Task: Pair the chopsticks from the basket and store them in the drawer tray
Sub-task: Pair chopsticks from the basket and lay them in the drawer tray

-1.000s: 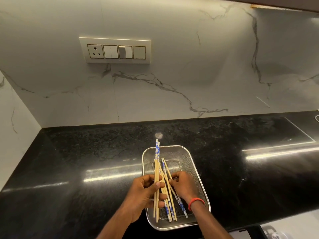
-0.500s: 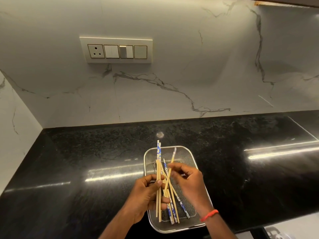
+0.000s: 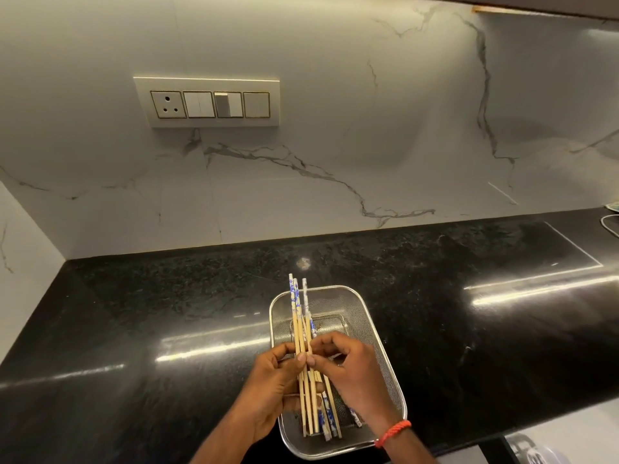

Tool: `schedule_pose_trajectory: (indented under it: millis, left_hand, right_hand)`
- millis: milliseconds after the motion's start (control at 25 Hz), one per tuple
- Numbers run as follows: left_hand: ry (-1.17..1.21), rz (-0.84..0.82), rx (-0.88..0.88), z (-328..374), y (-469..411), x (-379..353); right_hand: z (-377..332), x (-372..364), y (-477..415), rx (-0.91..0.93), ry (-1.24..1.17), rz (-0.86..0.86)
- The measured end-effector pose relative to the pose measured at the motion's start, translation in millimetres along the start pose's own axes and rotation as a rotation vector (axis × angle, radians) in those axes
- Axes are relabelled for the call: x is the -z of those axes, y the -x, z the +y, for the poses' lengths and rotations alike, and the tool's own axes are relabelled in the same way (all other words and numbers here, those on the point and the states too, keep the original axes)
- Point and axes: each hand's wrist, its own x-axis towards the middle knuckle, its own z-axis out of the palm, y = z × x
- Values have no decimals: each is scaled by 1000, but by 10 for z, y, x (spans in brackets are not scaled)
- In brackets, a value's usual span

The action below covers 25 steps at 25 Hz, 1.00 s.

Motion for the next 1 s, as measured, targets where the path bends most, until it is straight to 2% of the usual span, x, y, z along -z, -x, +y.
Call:
schedule_pose_trajectory:
  millis: [360,480,640,1000]
  left_hand:
    - [-49,-25,19,6,52,30]
    - [-87,-49,5,11,75,-7]
    - [-124,-107,15,-4,109,-136]
    - [-283,-242,65,-220,46,-574]
  right_hand:
    - [80,48,6,-79,-129,-104]
    - [50,103,-43,-182,-346,-4]
    - [-28,170,-53,-251,-503,-8]
    - [221,527,286,-318,-499,257]
